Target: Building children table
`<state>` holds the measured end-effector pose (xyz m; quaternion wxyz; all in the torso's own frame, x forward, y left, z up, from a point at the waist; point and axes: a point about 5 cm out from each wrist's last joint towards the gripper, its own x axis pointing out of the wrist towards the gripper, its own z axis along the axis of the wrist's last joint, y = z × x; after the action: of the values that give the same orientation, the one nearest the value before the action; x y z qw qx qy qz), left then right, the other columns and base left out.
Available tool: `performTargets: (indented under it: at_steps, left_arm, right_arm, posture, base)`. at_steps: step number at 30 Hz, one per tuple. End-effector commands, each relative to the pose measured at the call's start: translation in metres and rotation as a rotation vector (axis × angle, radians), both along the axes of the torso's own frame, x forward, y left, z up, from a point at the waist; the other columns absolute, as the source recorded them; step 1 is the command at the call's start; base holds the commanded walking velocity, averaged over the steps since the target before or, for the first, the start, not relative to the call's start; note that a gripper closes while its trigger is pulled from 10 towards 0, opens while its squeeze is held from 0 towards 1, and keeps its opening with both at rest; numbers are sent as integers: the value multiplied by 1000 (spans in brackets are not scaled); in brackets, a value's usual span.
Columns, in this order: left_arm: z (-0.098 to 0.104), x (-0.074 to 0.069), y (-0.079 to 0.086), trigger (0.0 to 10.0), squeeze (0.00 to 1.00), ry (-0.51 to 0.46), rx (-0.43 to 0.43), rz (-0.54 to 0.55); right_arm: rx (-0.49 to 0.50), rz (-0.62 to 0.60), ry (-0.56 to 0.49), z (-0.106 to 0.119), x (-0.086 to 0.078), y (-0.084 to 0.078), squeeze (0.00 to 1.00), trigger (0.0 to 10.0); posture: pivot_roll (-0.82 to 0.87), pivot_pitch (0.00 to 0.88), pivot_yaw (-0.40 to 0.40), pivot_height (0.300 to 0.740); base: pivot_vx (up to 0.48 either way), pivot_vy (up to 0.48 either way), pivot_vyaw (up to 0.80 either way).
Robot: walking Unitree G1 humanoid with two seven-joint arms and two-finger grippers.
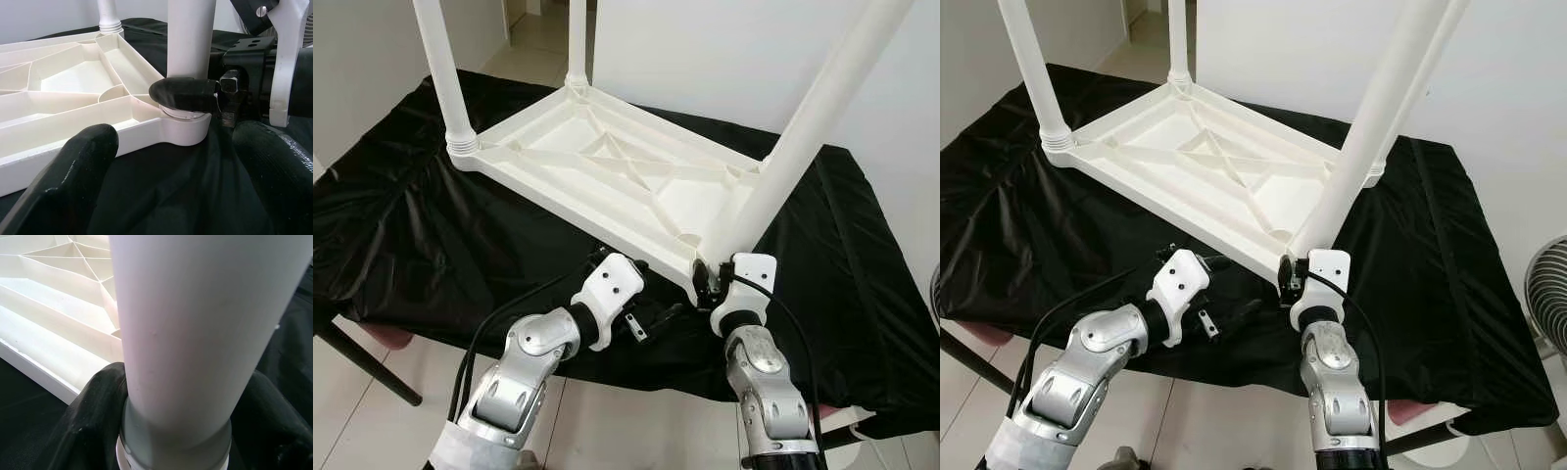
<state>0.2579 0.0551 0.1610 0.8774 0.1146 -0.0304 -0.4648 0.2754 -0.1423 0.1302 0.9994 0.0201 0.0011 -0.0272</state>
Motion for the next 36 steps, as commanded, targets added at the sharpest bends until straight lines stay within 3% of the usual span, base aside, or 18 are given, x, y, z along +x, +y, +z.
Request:
performTargets:
  at_steps: [1,4,5,6,10,12,13,15,18,22,23,24,28,36]
  left_arm:
    - [-2,0,-1,10000,0,4,0,8]
    - [-2,0,-1,10000,0,4,0,9]
    - [-2,0,-1,10000,0,3,1,7]
    - [-2,0,-1,10000,0,2,2,6]
    - [-2,-1,-2,10000,0,1,3,5]
    - [-2,0,-1,10000,0,-1,3,5]
    - [-2,0,-1,10000,0,-1,3,5]
    - [-2,0,-2,10000,0,-3,4,5]
    - [-2,0,-2,10000,0,-3,4,4]
    - [-2,1,-2,10000,0,-5,6,-1]
    - [-2,1,-3,10000,0,-6,6,-2]
    - [-2,1,-3,10000,0,-6,6,-2]
    - [-1,1,-3,10000,0,-10,8,-10]
    - [0,2,-3,10000,0,-12,5,-6]
  right_arm:
    - [-17,-70,58,-10,0,-14,0,10000]
    - [-15,-54,47,-7,3,-14,0,10000]
    - [6,-35,33,-4,5,-14,157,10000]
    - [17,-2,19,-1,7,-14,1000,10000]
    - [28,31,6,2,8,-14,1000,10000]
    - [31,211,-23,7,10,-16,1000,10000]
    - [31,211,-23,7,10,-16,1000,10000]
    - [15,332,-37,9,10,-19,1000,10000]
    - [12,372,-39,10,10,-22,1000,10000]
    - [-12,513,-46,14,11,-31,961,10000]
    - [-21,546,-51,15,11,-32,0,10000]
    - [-21,546,-51,15,11,-32,0,10000]
    - [-118,767,-29,15,18,-32,0,10000]
    - [-161,851,8,9,31,-35,0,10000]
  posture:
    - [107,68,-84,740]
    - [109,66,-85,740]
    - [112,62,-87,740]
    - [113,59,-87,740]
    - [113,59,-87,740]
    - [114,50,-92,740]
    - [114,50,-92,740]
    - [114,46,-93,740]
    - [114,46,-93,740]
    - [116,38,-92,740]
    - [116,38,-92,740]
    - [116,38,-92,740]
    - [118,35,-89,740]
    - [120,39,-86,740]
  base:
    - [0,0,0]
    - [0,0,0]
    - [0,0,0]
    - [0,0,0]
    - [0,0,0]
    - [0,0,0]
    - [0,0,0]
    - [0,0,0]
    - [0,0,0]
    - [0,0,0]
    - [0,0,0]
    - [0,0,0]
    - [0,0,0]
    - [0,0,0]
